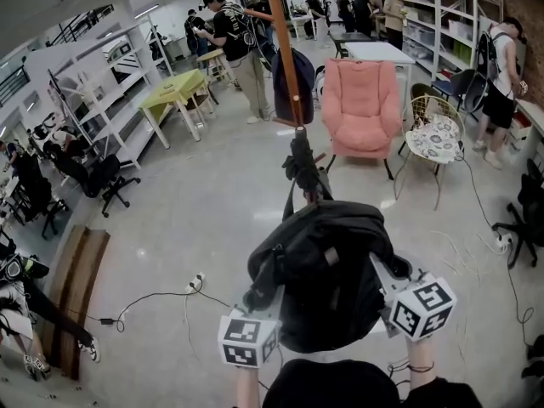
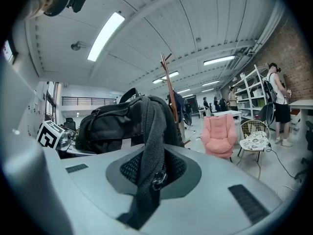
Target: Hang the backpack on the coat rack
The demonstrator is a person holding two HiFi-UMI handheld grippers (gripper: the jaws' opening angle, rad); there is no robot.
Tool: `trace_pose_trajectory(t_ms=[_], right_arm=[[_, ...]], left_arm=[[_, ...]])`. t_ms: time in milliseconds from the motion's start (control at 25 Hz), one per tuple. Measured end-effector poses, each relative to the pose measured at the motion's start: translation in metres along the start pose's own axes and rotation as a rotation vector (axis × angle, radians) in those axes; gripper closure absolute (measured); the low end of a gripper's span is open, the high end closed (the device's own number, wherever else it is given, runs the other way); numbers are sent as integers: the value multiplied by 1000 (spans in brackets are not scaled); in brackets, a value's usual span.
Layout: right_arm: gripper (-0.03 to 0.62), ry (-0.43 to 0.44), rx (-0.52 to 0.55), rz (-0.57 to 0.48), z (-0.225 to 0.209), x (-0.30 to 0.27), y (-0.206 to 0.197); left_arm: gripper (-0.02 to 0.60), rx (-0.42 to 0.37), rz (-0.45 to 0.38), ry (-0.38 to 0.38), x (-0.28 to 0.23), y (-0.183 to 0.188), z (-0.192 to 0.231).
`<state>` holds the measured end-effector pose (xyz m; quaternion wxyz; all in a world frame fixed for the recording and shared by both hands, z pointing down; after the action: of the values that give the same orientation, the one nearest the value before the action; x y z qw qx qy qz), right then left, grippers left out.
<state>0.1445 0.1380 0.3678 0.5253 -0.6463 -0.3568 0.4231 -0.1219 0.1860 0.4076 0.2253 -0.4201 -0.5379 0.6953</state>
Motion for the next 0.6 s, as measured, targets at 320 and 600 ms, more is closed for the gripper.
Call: trace_pose_trajectory(t_ms=[320, 600], right_arm=[[557, 4, -23, 38, -22, -54, 3], [557, -26, -34, 47, -34, -115, 6]], left_arm=[[469, 34, 24, 4, -43, 11, 28], [469, 36, 33, -32, -92, 20, 78]])
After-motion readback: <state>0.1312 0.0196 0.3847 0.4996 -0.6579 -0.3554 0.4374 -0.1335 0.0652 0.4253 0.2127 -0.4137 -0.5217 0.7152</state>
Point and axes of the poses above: the fingertips, and each gripper's own axes: x backward along the fingers, z to its left, y out of its top, the point moved 7 cm from there along x, backward along the fingers, and after that the axes turned 14 degrees about -y, right-handed, at the moved point
